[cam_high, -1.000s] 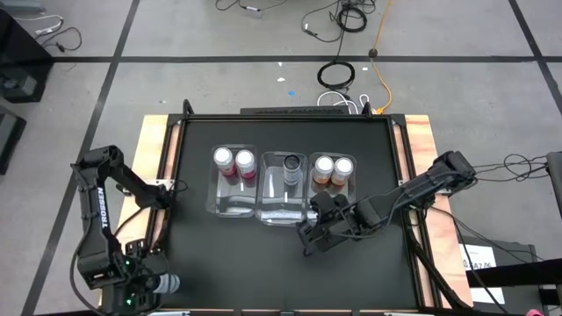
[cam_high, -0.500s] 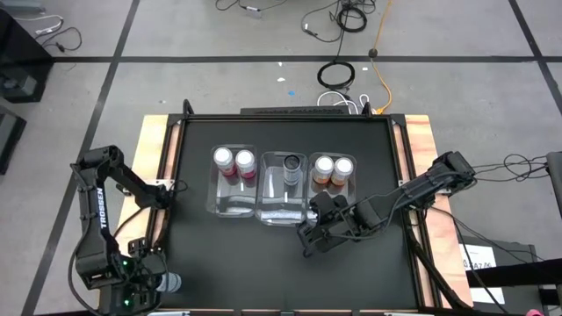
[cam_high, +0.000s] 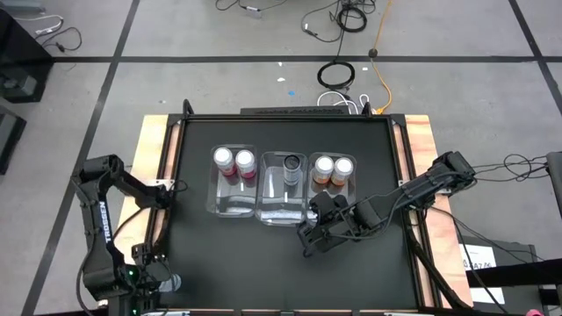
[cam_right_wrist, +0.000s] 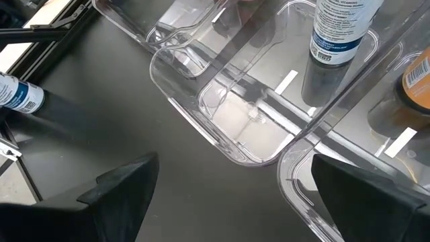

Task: Sort soda cans
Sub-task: Put the left white and blue soda can in the center transparent bin

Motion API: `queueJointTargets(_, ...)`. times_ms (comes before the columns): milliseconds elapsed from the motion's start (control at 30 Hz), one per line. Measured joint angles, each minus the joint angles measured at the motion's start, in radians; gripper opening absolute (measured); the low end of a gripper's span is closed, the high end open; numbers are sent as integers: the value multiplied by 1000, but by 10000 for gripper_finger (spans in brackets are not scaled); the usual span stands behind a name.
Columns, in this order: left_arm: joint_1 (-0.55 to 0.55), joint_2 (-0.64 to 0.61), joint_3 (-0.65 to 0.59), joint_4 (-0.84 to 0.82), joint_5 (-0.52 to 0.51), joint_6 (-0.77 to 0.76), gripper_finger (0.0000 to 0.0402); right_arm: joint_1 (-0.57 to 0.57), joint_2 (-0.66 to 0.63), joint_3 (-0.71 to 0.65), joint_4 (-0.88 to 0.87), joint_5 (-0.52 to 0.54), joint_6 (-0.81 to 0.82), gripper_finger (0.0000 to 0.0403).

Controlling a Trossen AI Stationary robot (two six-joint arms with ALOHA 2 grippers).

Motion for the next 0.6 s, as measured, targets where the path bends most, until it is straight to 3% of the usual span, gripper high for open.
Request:
queueJointTargets(267,0,31,0,22,2,0,387,0,0,0,0,0,-1,384)
queueJointTargets(600,4,32,0,25,4,0,270,0,0,0,0,-1,-37,384)
